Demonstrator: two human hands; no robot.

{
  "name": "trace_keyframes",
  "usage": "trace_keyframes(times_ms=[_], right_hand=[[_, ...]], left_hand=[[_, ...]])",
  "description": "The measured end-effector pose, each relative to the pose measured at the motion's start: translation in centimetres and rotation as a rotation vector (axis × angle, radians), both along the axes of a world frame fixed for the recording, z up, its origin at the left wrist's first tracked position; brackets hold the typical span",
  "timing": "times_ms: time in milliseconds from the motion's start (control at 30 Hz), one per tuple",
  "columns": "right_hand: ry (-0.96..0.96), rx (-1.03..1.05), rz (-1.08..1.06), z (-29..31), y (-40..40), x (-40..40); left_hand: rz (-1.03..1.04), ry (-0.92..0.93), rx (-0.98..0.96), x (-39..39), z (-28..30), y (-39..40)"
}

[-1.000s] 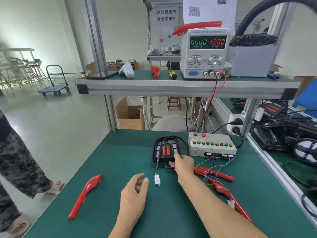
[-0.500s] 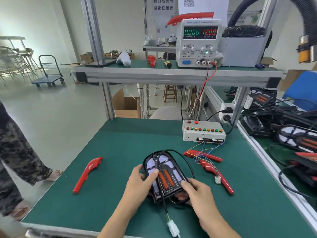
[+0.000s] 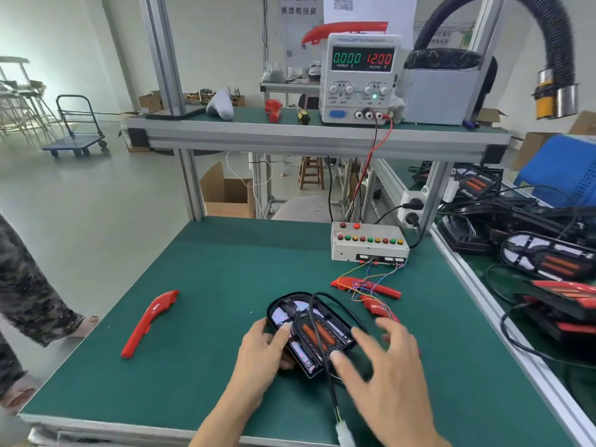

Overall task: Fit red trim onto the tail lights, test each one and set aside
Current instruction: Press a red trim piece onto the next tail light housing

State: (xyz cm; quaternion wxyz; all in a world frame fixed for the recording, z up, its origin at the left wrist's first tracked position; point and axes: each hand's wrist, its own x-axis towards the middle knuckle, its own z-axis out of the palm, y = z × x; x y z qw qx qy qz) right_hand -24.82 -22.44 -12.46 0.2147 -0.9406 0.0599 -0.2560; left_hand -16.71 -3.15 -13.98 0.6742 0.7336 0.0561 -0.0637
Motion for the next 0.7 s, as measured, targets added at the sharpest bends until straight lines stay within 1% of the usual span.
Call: trace_keyframes(times_ms=[33,67,100,133,167,200,267,300,333,367,433,500,567,600,633,700], right_hand=[[-0.061,-0.046,0.044,-0.3,1.0,-0.7],[-0.067,-0.077,0.075,-0.7,2.0,-1.2],[-0.034,-0.106,0.107,-1.2,2.8,-1.6],[0.047,-0.099,0.132,-1.3,3.2,-2.0],[0.123,-0.059,0.137,-1.6,3.3,-2.2],[0.2,0.035,0.11,-1.5,3.3,-2.4],[0.254,0.261,0.107,-1.3,2.8,-2.6],[0.235,0.374,0.137,-1.3,2.3,-2.6],[0.2,0.417,0.15,-1.0,1.5,-2.8],[0.124,0.421,0.149,-0.9,0.5,-2.9],[0.058,0.302,0.103,-0.7,-2.1,-3.2],[0.095,0.071,0.038,-0.3,-4.8,-3.3],[0.071,-0.144,0.073,-0.4,-7.1,-3.0],[0.085,-0.203,0.134,-0.4,-7.8,-2.9],[0.14,-0.231,0.218,-0.4,-8.4,-2.7],[0.287,-0.197,0.323,-0.4,-9.1,-2.3]], left_hand=[[-0.005,-0.006,-0.004,0.0,0.0,0.0],[-0.006,-0.01,-0.01,-0.1,0.0,-0.1],[-0.005,-0.012,-0.013,-0.2,0.1,-0.1],[-0.003,-0.013,-0.01,-0.3,0.1,-0.1],[0.001,-0.013,-0.007,-0.3,0.1,-0.1],[0.006,-0.014,-0.005,-0.3,0.0,0.0],[0.017,-0.017,0.012,0.0,0.0,0.4],[0.022,-0.018,0.017,0.2,0.0,0.8],[0.033,-0.016,0.011,0.3,0.1,1.3],[0.054,-0.016,-0.002,0.4,0.2,1.9],[0.122,-0.021,0.0,0.8,0.2,3.5],[0.175,-0.018,0.017,1.3,0.1,5.1],[0.182,-0.006,0.005,1.6,-0.1,6.2],[0.175,-0.012,0.014,1.6,-0.2,6.3],[0.166,-0.027,0.041,1.6,-0.1,6.3],[0.142,-0.062,0.11,1.3,-0.1,5.9]])
